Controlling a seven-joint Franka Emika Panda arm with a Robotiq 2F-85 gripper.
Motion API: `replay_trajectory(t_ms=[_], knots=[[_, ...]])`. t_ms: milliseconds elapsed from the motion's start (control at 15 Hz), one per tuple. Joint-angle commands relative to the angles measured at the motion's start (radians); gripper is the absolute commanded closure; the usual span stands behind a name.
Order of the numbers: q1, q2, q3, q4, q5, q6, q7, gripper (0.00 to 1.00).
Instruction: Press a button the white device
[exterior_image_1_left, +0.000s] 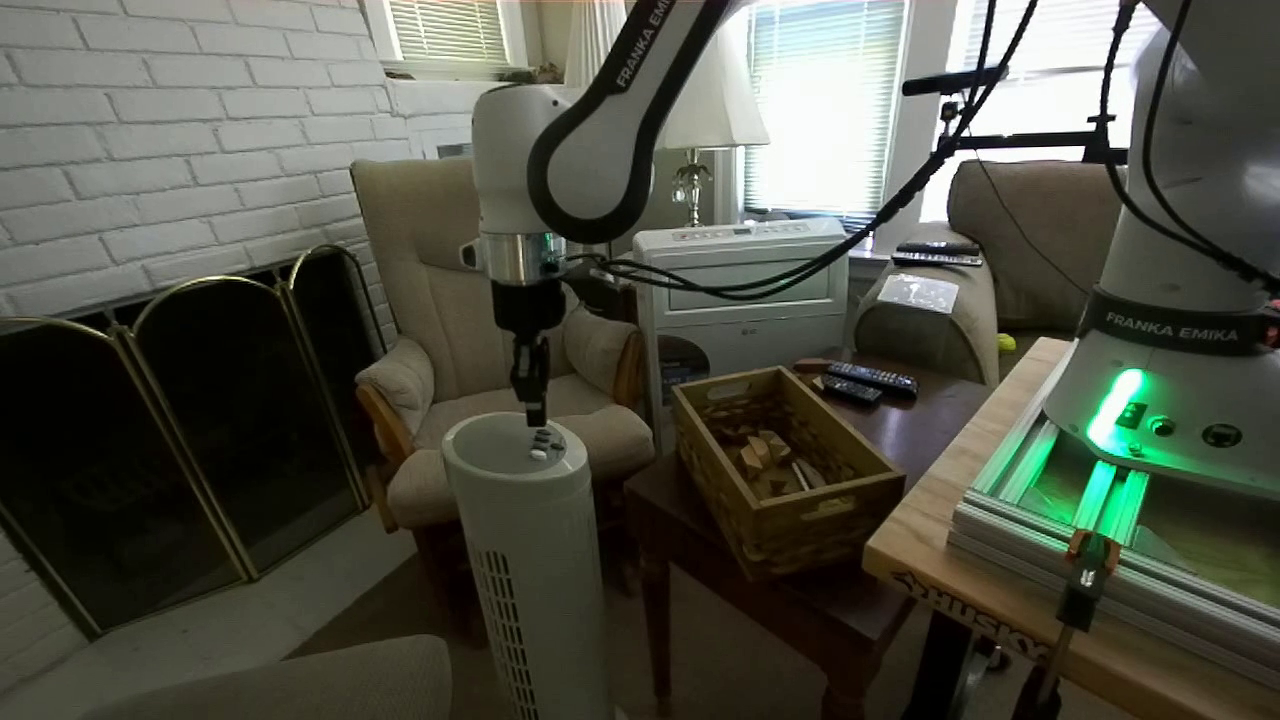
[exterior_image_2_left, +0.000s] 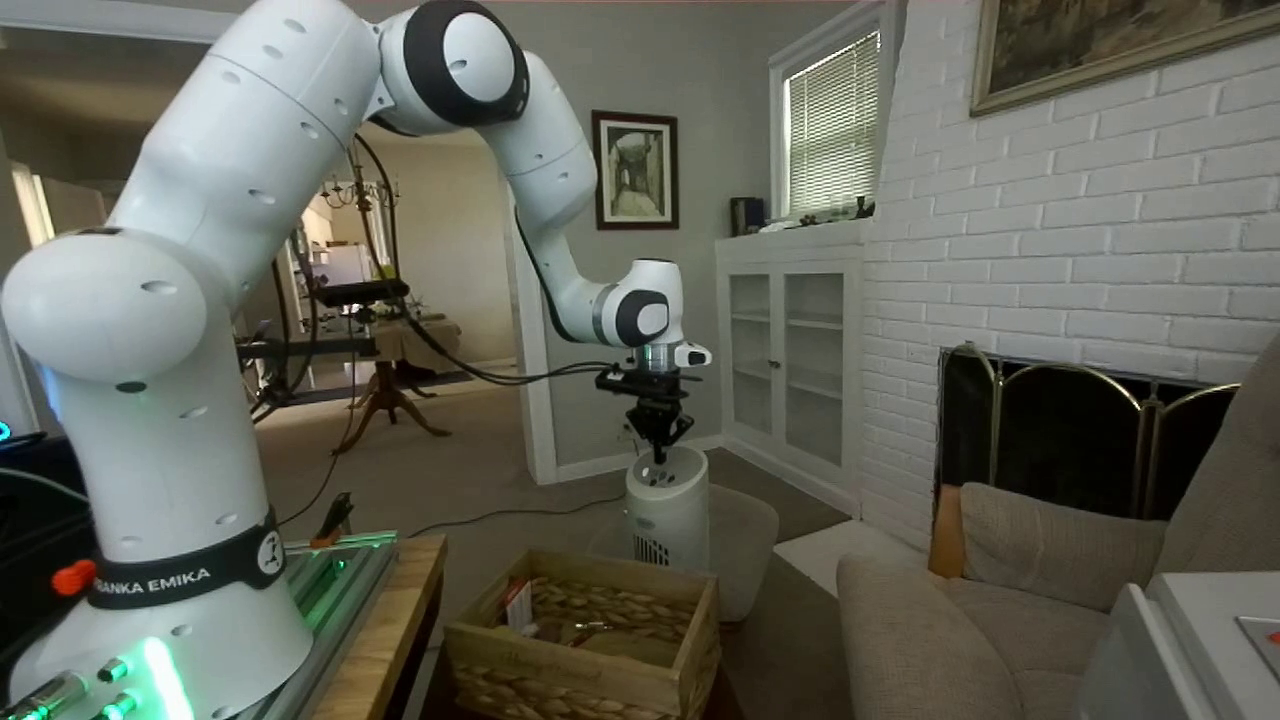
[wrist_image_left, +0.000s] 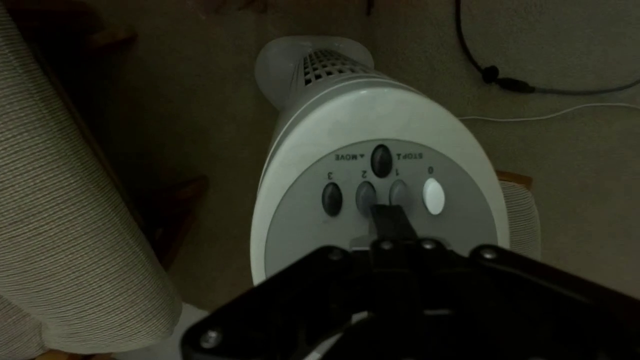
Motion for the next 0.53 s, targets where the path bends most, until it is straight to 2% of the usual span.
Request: replay_trajectory(t_ms=[0, 467], knots=[[0.020, 0.033, -0.016, 0.038, -0.040, -0.010, 0.050, 1.00], [0.026, 0.041, -0.025, 0.044, -0.043, -0.013, 0.060, 1.00]])
